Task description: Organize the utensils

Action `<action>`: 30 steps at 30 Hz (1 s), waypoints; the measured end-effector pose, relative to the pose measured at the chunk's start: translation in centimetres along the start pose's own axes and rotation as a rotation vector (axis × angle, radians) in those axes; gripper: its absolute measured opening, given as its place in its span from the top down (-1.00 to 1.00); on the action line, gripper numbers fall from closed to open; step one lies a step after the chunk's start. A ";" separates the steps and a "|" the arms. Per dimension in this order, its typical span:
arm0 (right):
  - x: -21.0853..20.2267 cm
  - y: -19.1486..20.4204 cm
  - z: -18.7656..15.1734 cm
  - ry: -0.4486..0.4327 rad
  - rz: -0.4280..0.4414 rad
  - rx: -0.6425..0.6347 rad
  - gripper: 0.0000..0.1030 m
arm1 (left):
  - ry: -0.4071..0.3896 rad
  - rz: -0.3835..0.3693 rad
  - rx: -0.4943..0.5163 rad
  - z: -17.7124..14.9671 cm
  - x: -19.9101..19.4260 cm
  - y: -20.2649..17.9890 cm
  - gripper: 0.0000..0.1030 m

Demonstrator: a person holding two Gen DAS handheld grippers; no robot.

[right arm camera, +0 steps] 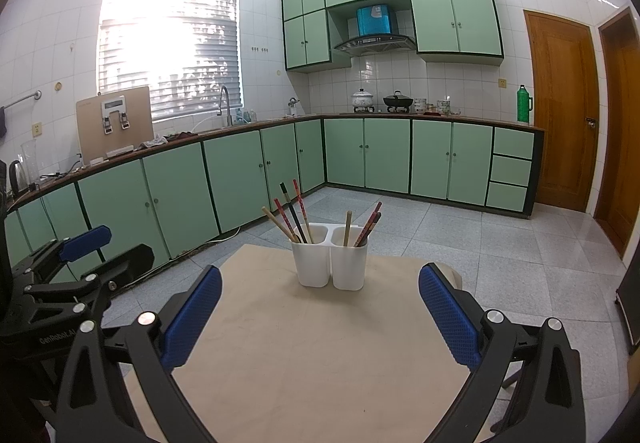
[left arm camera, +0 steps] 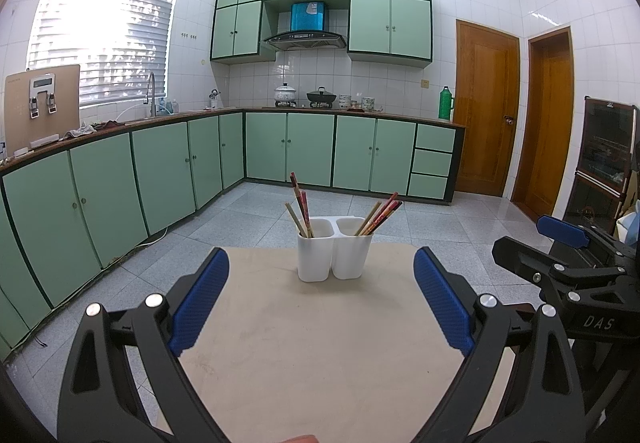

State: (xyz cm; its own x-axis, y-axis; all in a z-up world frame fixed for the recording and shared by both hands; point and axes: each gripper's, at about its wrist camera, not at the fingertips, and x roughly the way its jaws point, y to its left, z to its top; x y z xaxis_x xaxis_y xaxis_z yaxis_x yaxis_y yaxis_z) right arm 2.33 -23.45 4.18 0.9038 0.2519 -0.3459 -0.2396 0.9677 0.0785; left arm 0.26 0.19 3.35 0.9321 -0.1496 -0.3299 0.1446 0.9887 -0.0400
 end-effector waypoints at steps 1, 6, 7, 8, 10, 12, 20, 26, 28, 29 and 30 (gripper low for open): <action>0.0 0.0 0.0 0.000 0.000 0.000 -0.88 | -0.001 0.000 0.000 0.0 0.0 0.0 -0.76; 0.0 0.0 0.0 0.000 0.000 0.000 -0.88 | -0.002 0.001 0.000 -0.1 0.0 0.0 -0.76; 0.0 0.0 0.0 0.000 0.000 0.000 -0.88 | -0.002 0.001 0.000 -0.1 0.0 0.0 -0.76; 0.0 0.0 0.0 0.001 0.000 0.000 -0.88 | -0.002 0.002 0.001 -0.1 0.0 0.0 -0.76; 0.0 0.1 0.0 0.001 0.000 -0.001 -0.88 | -0.002 0.001 -0.001 -0.1 0.0 0.1 -0.76; 0.0 0.0 0.0 0.000 0.000 -0.001 -0.88 | -0.002 0.002 -0.001 -0.1 0.0 0.0 -0.76; 0.1 0.1 0.0 0.002 0.000 -0.001 -0.88 | 0.000 0.001 -0.002 -0.1 -0.1 0.1 -0.76; 0.1 0.2 -0.1 0.003 0.001 -0.002 -0.88 | 0.004 0.000 0.001 -0.1 0.0 0.2 -0.76; 0.1 0.1 -0.1 0.003 0.001 -0.001 -0.88 | 0.006 -0.002 0.001 -0.1 0.0 0.2 -0.76; 0.1 0.2 -0.1 0.004 0.001 0.000 -0.88 | 0.007 -0.002 0.001 0.0 0.1 0.1 -0.76; 0.1 0.1 -0.1 0.004 0.001 -0.001 -0.88 | 0.007 -0.002 0.002 0.0 0.1 0.1 -0.76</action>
State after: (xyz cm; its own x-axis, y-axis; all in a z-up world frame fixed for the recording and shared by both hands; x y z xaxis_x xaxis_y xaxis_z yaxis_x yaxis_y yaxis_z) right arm 2.38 -23.27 4.04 0.9022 0.2530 -0.3494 -0.2409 0.9674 0.0784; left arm 0.35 0.26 3.30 0.9293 -0.1513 -0.3368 0.1469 0.9884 -0.0387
